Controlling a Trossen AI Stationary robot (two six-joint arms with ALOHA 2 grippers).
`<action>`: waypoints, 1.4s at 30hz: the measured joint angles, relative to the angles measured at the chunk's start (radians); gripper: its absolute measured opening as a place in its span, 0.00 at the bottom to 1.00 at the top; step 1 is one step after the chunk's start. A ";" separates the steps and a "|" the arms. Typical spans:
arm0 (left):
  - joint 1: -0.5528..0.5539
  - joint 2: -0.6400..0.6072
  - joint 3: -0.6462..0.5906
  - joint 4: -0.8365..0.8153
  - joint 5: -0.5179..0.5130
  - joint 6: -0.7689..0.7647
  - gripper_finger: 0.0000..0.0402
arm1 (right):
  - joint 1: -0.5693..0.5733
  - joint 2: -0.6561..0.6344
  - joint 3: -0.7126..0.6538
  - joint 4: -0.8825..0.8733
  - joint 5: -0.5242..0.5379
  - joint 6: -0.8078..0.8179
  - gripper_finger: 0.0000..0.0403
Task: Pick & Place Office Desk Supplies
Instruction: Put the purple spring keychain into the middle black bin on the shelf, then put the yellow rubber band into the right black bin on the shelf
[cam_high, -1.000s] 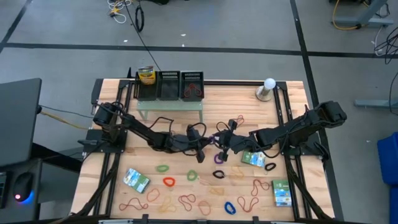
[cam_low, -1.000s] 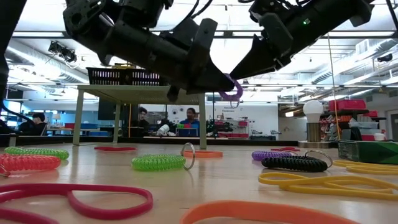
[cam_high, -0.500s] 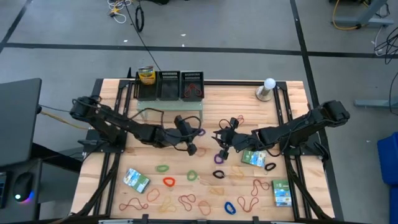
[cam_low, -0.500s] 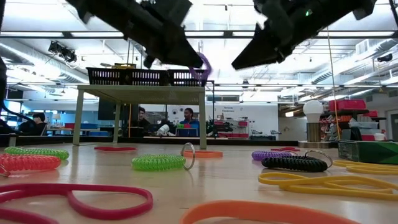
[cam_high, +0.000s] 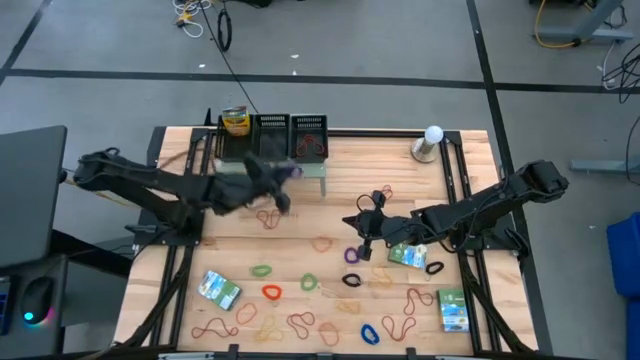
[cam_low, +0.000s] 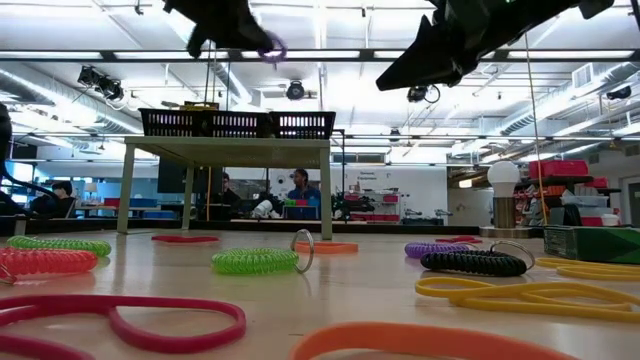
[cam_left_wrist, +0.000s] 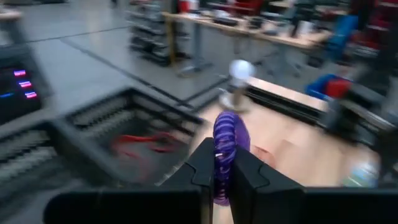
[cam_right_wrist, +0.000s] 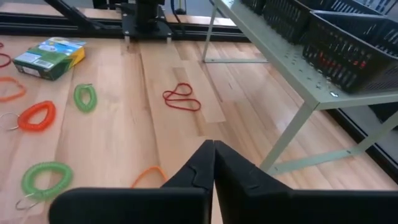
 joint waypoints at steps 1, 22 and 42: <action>0.032 -0.021 0.000 -0.021 -0.005 -0.001 0.06 | 0.000 0.000 0.000 0.005 0.000 -0.003 0.05; 0.644 0.040 0.000 -0.123 0.472 0.045 0.17 | 0.001 0.000 0.000 0.009 0.000 -0.008 0.02; 0.521 0.030 0.195 -0.334 0.483 0.200 0.25 | 0.001 0.001 0.000 0.009 0.003 -0.008 0.02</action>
